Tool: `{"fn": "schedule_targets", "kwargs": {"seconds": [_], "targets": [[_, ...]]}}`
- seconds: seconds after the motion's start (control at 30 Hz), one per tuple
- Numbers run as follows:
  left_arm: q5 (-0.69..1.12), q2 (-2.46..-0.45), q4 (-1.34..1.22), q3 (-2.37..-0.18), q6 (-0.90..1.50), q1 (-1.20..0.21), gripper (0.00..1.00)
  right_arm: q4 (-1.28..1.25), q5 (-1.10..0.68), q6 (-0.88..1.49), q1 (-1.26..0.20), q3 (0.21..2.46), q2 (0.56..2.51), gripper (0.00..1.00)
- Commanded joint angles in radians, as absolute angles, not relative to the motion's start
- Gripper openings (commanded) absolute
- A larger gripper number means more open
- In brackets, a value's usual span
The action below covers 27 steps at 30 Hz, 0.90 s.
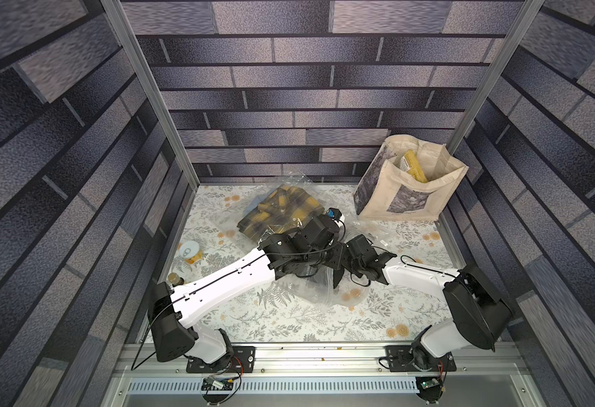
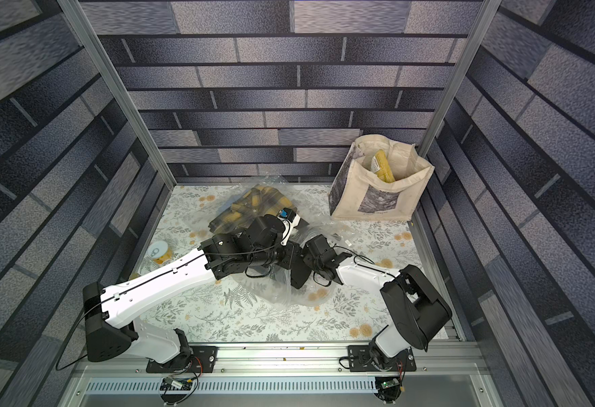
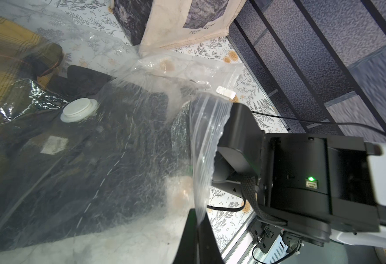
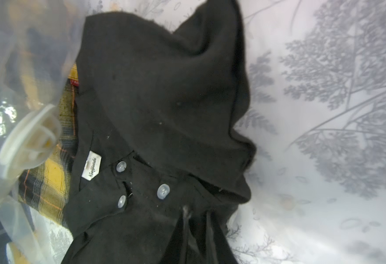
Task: Place the folded shirt into the vacuum bag
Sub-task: Place the shirt in the vacuum bag.
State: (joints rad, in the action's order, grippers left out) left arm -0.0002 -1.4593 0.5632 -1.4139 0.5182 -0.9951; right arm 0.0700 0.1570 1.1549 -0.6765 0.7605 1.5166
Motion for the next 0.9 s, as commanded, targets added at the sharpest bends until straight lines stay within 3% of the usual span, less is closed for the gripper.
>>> {"fn": "schedule_targets", "kwargs": {"seconds": [0.0,0.07,0.2,0.5,0.87], "targets": [[-0.021,-1.412,0.567,-1.37,0.559,-0.954,0.0,0.073,0.113,1.139,-0.693,0.697,1.442,0.4],[-0.015,-1.407,0.556,-1.362,0.564,-0.929,0.0,0.09,0.104,1.137,-0.71,0.669,1.391,0.52],[-0.013,-1.417,0.545,-1.371,0.561,-0.898,0.0,0.148,0.09,1.085,-0.752,0.676,1.338,0.6],[-0.01,-1.445,0.526,-1.369,0.558,-0.886,0.0,0.227,0.103,1.043,-0.782,0.641,1.174,0.65],[0.009,-1.476,0.514,-1.39,0.544,-0.871,0.0,0.365,0.071,1.008,-0.837,0.755,1.259,0.67]]}}
